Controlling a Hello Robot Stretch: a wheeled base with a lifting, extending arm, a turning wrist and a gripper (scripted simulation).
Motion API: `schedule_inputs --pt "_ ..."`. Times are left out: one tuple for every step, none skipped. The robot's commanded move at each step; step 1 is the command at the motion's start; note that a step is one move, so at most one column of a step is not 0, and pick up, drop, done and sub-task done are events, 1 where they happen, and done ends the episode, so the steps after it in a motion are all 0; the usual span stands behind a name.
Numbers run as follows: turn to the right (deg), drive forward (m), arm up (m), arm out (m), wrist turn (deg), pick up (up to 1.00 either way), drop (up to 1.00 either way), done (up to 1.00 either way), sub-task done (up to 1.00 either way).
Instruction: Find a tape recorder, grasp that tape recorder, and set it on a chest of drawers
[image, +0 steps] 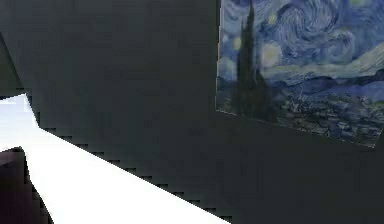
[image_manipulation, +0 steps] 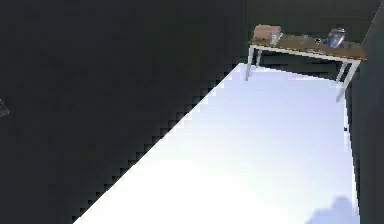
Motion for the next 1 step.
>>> schedule_inputs --pt "-30.0 0.00 0.00 0.00 0.0 0.00 0.00 0.00 0.00"
